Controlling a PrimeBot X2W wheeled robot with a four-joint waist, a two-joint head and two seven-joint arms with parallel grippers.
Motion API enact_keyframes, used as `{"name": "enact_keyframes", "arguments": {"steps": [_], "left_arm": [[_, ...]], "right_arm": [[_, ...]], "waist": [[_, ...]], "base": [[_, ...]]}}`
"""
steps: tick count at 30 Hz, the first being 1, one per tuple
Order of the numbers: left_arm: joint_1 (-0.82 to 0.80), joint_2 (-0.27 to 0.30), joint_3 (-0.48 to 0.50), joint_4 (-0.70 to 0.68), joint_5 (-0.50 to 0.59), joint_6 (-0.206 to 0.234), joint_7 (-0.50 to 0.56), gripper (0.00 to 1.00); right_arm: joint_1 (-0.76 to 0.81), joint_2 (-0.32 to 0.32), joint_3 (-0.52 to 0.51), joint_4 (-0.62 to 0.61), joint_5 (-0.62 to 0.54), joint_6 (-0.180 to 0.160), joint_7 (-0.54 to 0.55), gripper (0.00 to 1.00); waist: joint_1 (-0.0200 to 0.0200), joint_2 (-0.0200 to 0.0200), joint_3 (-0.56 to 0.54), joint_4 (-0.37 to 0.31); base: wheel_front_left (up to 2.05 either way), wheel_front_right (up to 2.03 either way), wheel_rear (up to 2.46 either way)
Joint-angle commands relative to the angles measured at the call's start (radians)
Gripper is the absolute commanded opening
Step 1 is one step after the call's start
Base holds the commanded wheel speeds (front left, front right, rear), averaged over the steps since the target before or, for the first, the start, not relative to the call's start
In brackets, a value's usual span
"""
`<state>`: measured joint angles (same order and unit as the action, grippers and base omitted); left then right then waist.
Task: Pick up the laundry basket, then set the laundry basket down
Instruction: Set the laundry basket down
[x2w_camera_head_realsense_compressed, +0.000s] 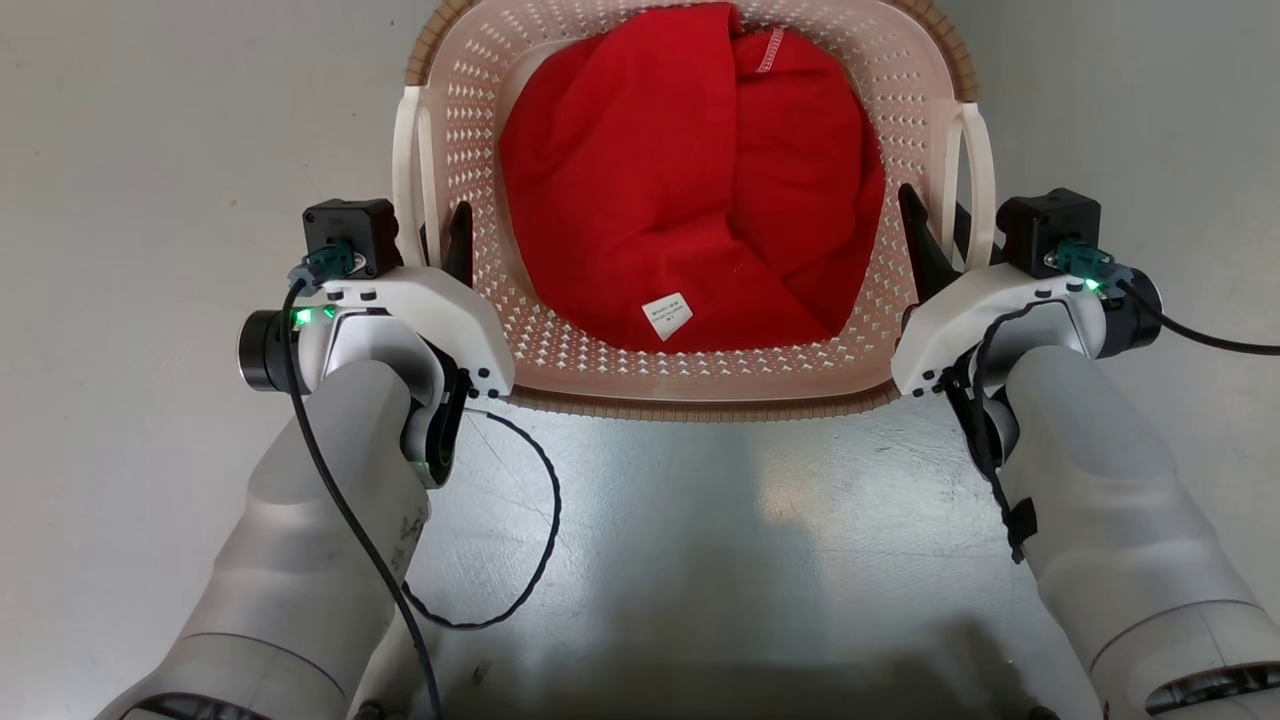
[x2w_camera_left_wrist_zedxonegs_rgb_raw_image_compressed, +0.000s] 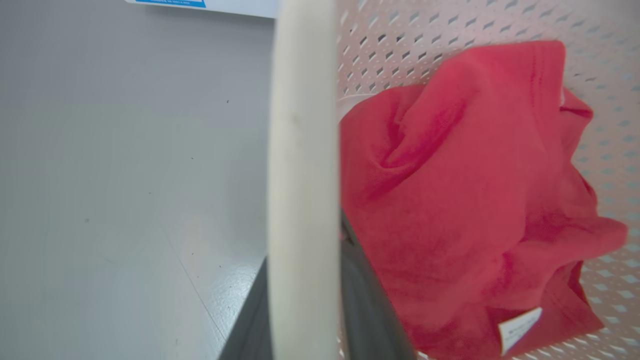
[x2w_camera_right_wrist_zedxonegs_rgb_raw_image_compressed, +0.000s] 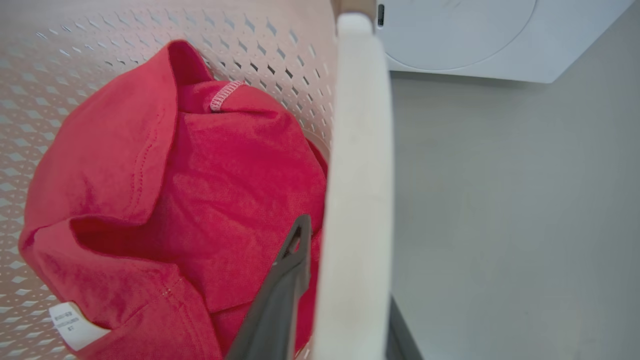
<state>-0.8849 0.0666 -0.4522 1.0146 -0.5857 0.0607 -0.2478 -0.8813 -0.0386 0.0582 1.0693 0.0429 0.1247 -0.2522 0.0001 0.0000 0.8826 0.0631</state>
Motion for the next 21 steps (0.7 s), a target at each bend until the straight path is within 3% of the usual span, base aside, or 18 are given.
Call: {"name": "enact_keyframes", "arguments": {"steps": [1, 21], "left_arm": [[-0.018, 0.063, 0.043, -0.001, 0.029, -0.003, -0.014, 0.00], [-0.036, 0.035, 0.121, 0.072, 0.117, -0.040, -0.014, 0.00]], "right_arm": [[0.074, -0.012, 0.020, -0.011, -0.002, 0.006, -0.009, 0.00], [0.099, -0.012, 0.058, -0.012, 0.067, 0.006, -0.009, 0.00]], "waist": [[-0.0001, 0.0000, 0.002, -0.002], [-0.0001, 0.0000, 0.010, -0.005]], "base": [[0.00, 0.00, 0.00], [0.00, 0.00, 0.00]]}}
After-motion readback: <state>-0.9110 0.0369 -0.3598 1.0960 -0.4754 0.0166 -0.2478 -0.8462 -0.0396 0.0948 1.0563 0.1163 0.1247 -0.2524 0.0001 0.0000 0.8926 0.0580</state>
